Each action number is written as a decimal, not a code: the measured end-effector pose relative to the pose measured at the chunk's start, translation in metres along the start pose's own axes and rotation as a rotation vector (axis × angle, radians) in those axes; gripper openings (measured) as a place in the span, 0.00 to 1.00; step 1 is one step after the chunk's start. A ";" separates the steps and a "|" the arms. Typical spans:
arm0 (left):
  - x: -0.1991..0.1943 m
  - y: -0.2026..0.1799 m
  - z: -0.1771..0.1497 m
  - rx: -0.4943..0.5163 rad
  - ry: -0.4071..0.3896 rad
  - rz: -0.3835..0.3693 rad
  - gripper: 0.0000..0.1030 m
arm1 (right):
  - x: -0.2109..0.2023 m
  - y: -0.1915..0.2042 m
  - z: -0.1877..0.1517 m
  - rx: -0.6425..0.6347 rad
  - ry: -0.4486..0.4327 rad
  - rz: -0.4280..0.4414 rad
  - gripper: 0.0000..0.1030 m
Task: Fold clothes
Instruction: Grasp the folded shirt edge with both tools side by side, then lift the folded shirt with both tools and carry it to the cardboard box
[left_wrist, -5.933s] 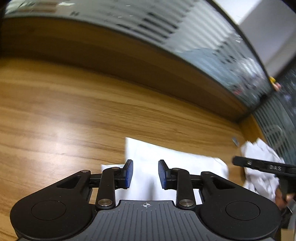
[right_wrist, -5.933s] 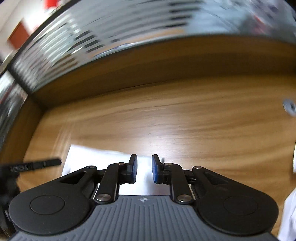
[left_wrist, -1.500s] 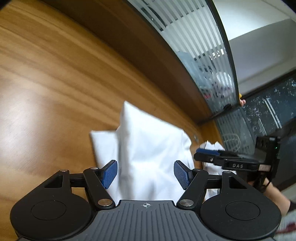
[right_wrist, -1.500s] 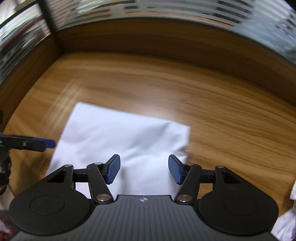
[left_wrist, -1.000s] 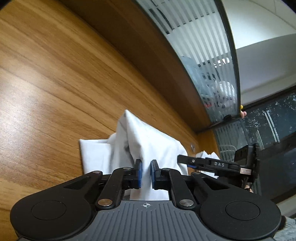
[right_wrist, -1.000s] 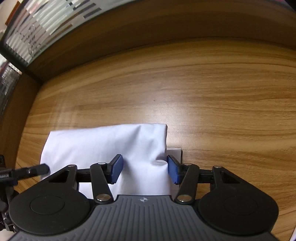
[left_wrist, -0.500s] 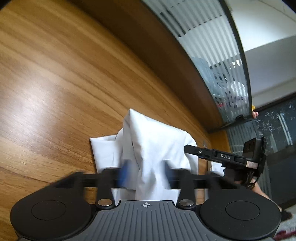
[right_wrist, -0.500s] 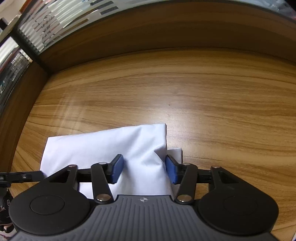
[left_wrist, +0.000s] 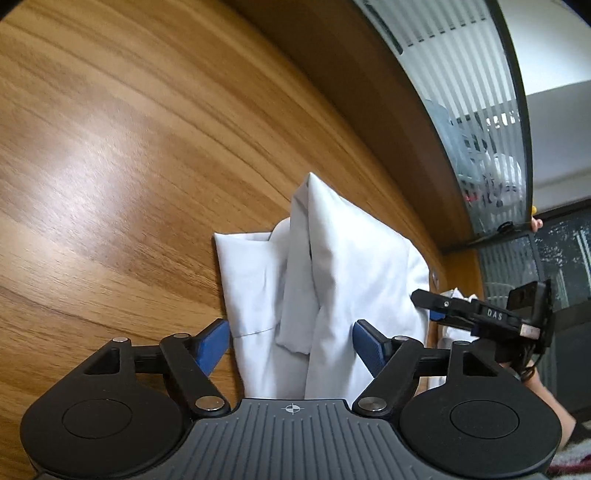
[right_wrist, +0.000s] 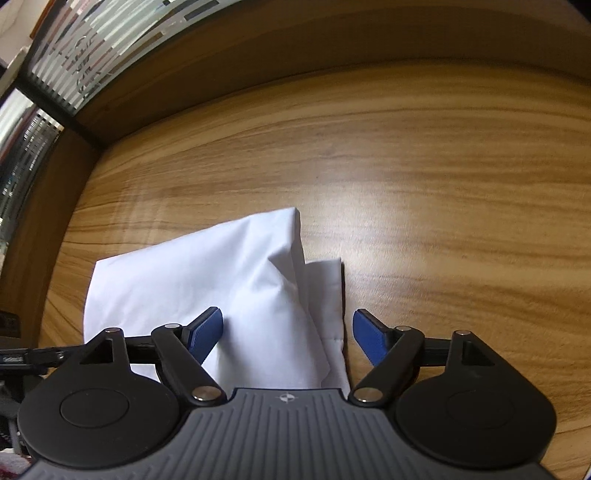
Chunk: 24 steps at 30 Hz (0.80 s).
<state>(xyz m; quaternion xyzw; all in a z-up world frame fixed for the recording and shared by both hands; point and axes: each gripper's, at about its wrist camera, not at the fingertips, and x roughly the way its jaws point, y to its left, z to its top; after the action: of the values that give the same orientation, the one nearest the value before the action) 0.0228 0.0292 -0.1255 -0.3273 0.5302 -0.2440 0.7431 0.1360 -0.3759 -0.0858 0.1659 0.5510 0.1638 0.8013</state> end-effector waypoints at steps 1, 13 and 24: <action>0.003 0.000 0.001 0.000 0.005 0.002 0.76 | 0.001 -0.001 -0.001 0.007 0.003 0.008 0.81; 0.028 -0.021 0.008 0.030 0.060 -0.009 0.99 | 0.016 -0.002 -0.004 0.054 0.025 0.070 0.80; 0.029 -0.024 0.016 -0.061 -0.011 0.057 0.62 | 0.016 -0.009 -0.008 0.114 0.003 0.072 0.81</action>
<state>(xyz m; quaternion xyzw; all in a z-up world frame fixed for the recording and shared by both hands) 0.0467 -0.0036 -0.1227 -0.3357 0.5425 -0.2049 0.7423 0.1347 -0.3761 -0.1053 0.2309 0.5544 0.1612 0.7831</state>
